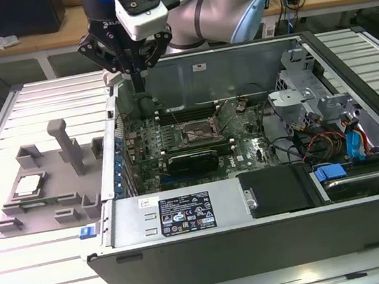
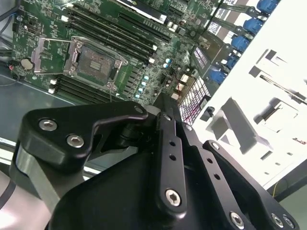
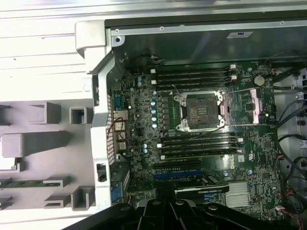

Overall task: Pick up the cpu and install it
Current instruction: 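Reach for the cpu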

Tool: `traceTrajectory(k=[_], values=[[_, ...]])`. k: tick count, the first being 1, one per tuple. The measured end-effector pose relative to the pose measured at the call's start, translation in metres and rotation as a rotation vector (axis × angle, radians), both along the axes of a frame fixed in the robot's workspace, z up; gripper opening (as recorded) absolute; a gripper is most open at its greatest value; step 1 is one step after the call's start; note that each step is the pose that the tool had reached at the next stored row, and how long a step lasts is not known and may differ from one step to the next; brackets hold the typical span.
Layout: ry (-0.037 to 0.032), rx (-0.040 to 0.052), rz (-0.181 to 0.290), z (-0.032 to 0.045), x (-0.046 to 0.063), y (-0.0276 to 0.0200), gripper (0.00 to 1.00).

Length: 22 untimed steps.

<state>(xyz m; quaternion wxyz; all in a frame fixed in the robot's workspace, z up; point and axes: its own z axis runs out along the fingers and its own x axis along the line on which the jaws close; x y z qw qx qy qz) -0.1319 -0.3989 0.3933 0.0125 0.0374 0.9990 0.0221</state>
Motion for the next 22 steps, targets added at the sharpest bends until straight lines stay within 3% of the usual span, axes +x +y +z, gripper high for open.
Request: traceTrajectory(k=[12,16,22], values=[[-0.0001,0.0000,0.000,0.0000,-0.024,0.0007,0.11],[0.0000,0.0000,0.000,0.0000,-0.040,0.0022,0.11],[0.0000,0.0000,0.000,0.0000,-0.054,0.0033,0.11]])
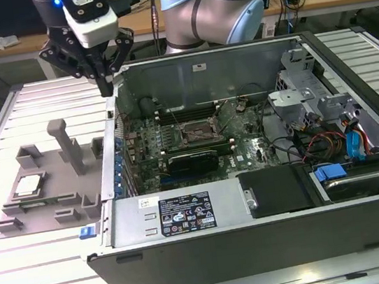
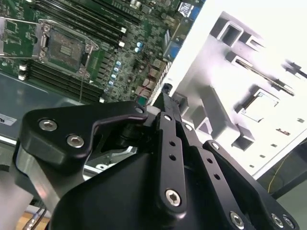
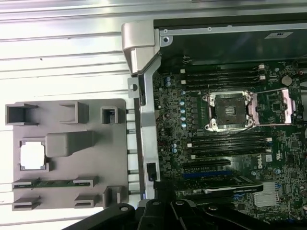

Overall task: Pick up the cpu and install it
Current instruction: 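Reach for the cpu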

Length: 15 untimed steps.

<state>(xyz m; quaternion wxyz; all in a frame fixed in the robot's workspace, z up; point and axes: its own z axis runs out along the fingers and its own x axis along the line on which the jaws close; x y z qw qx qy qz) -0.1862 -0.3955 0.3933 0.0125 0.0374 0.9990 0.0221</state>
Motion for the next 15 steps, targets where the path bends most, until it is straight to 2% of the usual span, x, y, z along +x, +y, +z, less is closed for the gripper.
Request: traceTrajectory(k=[3,15], values=[[0.0000,0.0000,0.000,0.0000,-0.010,0.0009,0.11],[-0.0004,0.0000,0.000,0.0000,-0.036,0.0034,0.11]])
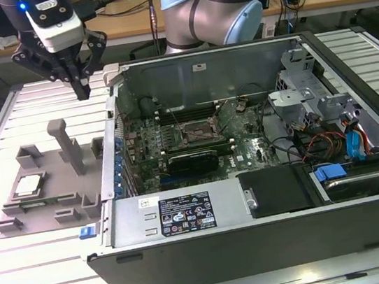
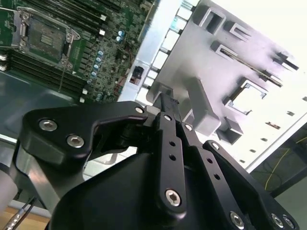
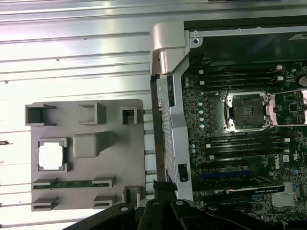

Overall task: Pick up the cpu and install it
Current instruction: 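Reach for the cpu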

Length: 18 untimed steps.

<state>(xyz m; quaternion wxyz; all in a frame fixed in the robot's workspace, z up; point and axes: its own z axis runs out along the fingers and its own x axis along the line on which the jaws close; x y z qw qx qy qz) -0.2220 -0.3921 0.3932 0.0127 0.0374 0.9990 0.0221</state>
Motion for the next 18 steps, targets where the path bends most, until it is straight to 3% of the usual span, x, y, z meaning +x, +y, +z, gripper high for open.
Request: traceTrajectory(k=[11,14,18], values=[[-0.0004,0.0000,0.000,-0.0001,-0.025,0.0038,0.11],[-0.0007,0.0000,0.000,-0.0001,-0.039,0.0056,0.11],[-0.0009,0.0000,0.000,-0.0003,-0.049,0.0075,0.11]])
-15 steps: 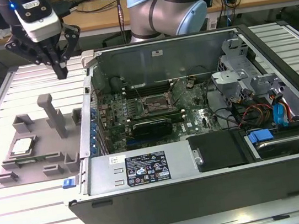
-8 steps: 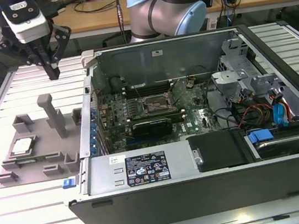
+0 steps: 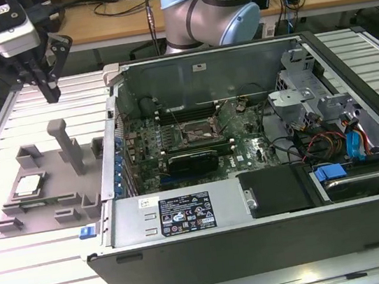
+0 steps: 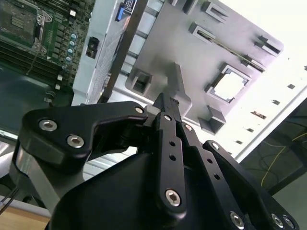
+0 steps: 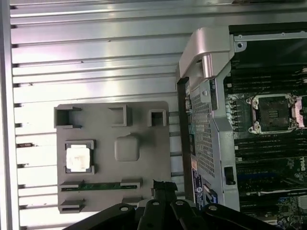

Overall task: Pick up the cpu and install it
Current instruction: 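Reach for the cpu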

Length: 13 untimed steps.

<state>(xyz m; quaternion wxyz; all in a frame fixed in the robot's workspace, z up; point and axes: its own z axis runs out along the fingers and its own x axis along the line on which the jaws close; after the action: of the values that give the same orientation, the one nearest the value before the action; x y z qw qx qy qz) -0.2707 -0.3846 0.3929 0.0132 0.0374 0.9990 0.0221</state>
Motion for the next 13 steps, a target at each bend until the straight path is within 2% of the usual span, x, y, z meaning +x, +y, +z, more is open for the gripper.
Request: traceTrajectory(k=[5,13], values=[[-0.0001,0.0000,0.000,-0.0020,-0.008,0.0024,0.11],[-0.0001,0.0000,0.000,-0.0116,-0.021,0.0094,0.11]])
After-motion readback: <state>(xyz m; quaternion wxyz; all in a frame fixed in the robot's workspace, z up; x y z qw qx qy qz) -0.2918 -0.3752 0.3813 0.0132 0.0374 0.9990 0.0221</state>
